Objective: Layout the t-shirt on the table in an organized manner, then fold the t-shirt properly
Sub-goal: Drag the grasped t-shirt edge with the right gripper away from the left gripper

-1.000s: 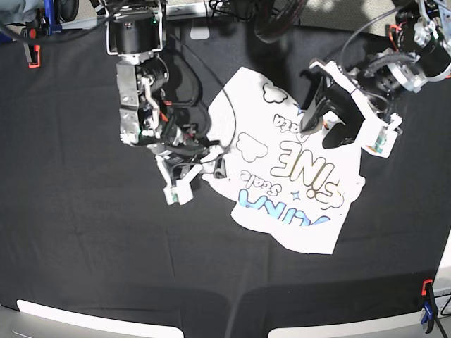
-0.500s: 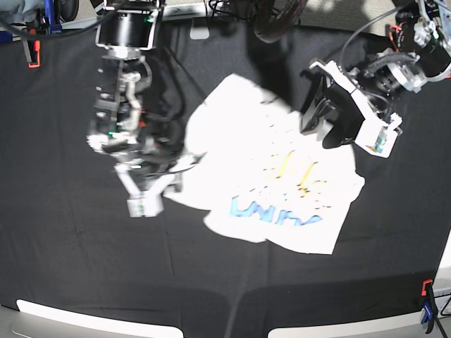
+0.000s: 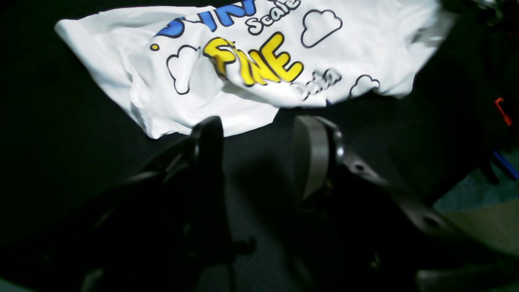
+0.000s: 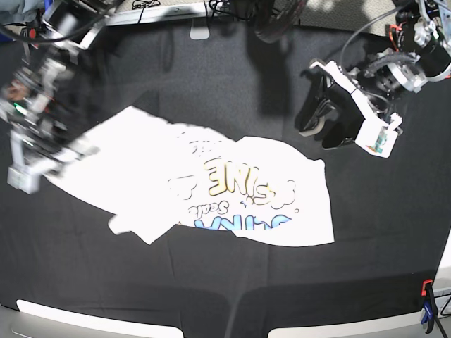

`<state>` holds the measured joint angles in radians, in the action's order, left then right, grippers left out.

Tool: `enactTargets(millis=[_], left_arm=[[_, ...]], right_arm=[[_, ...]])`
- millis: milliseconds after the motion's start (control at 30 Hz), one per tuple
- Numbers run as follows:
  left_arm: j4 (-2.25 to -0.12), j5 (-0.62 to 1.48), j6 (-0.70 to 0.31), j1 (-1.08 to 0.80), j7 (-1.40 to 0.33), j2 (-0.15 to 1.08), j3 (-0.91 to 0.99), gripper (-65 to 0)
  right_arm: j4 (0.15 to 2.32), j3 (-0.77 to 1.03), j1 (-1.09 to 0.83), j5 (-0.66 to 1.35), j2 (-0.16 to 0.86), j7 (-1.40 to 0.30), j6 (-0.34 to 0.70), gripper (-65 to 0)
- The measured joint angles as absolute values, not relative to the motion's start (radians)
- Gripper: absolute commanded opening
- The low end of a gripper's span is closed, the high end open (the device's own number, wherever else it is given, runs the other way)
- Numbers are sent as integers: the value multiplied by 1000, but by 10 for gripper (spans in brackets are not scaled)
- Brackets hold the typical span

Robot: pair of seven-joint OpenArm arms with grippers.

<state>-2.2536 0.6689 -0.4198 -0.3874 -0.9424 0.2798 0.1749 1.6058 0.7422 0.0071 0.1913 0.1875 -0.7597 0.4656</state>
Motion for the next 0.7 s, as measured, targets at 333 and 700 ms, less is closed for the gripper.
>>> enactTargets(millis=[333, 700], left_arm=[[-2254, 669, -420, -387, -942, 280, 175, -390], [-2254, 669, -420, -387, -942, 280, 175, -390]], right_arm=[[1606, 995, -125, 265, 328, -759, 468, -650], [1606, 1184, -189, 263, 336, -749, 468, -650]])
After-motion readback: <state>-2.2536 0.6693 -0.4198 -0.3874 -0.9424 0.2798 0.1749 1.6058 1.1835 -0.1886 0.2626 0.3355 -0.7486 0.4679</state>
